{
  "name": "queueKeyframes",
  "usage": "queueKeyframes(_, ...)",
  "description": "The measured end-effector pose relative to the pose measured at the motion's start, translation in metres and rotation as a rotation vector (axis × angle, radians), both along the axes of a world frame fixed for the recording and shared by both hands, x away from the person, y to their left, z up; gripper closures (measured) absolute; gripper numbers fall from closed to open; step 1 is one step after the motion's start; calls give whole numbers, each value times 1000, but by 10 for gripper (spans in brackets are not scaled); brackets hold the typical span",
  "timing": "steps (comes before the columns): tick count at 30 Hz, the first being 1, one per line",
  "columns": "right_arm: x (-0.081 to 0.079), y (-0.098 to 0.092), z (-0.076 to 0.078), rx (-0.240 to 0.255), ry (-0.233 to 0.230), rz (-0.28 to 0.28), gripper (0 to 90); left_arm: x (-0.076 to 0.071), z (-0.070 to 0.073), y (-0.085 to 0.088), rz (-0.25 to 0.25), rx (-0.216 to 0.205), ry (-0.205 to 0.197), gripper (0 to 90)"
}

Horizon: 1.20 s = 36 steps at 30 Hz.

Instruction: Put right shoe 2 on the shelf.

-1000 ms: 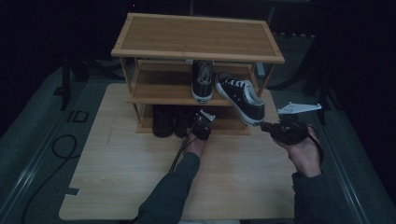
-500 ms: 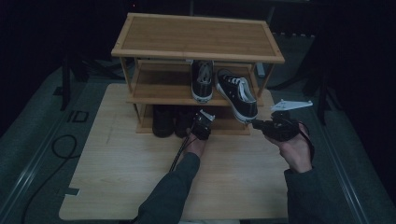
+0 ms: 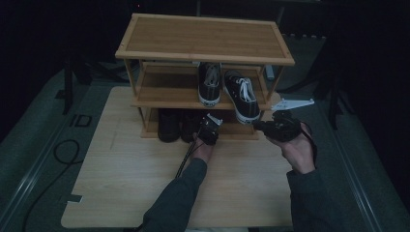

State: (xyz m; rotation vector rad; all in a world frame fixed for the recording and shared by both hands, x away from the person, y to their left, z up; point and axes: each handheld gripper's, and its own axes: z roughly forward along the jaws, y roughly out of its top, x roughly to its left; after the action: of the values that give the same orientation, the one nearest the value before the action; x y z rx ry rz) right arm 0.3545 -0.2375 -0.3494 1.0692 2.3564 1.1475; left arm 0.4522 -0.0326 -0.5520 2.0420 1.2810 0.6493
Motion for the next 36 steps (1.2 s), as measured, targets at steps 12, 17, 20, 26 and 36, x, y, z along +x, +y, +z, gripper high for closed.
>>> queueKeyframes(12,11,19,-2,-16,-14,1,900,0,0,0,11,-1,-4,900)
queueKeyframes(17,15,22,-4,-1,-6,16,900,0,0,0,11,-1,-5,900)
queueKeyframes(20,16,24,-3,5,-5,19,900,0,0,0,11,-1,-5,900)
queueKeyframes(26,19,29,-2,-1,-10,20,900,0,0,0,10,-4,-1,900)
queueKeyframes(36,25,36,-4,-3,-9,21,900,0,0,1,9,-6,2,900)
